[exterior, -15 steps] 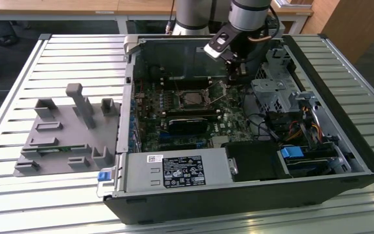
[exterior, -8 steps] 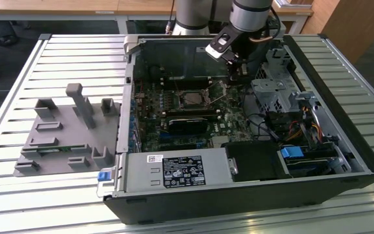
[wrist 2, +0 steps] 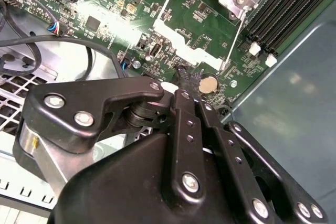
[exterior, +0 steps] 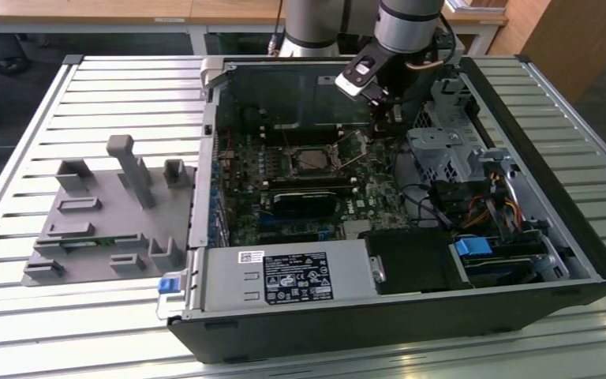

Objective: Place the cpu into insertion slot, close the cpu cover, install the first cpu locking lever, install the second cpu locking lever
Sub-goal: 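Close the cpu cover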

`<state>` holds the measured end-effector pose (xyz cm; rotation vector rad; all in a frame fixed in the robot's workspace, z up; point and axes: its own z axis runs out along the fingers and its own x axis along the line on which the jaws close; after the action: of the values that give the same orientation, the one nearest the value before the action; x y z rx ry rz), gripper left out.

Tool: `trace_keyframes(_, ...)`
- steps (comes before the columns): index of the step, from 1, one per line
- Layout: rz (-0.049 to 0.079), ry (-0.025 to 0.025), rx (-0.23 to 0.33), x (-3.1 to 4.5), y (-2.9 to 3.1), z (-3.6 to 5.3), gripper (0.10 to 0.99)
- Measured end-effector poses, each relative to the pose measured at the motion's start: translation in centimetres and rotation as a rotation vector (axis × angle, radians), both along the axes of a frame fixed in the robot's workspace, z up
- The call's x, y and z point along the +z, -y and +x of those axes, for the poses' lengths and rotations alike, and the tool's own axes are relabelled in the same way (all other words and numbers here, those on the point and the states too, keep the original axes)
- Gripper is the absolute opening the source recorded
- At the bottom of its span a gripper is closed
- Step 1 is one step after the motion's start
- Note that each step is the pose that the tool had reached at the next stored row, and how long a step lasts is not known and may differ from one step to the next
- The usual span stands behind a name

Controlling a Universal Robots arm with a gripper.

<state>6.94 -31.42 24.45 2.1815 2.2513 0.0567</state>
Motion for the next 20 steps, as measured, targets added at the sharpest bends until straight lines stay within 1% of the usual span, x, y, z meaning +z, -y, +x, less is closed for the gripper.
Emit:
trace_keyframes(9,-0.001,-0.0012,0.000,-0.71,-0.10,0.07,0.106)
trace_keyframes(12,-0.001,-0.0014,0.000,-0.84,-0.10,0.04,0.106)
trace_keyframes(16,-0.001,-0.0014,0.000,-0.89,-0.10,-0.33,0.106)
trace_keyframes(20,-0.001,-0.0014,0.000,-0.94,-0.10,-0.96,0.106)
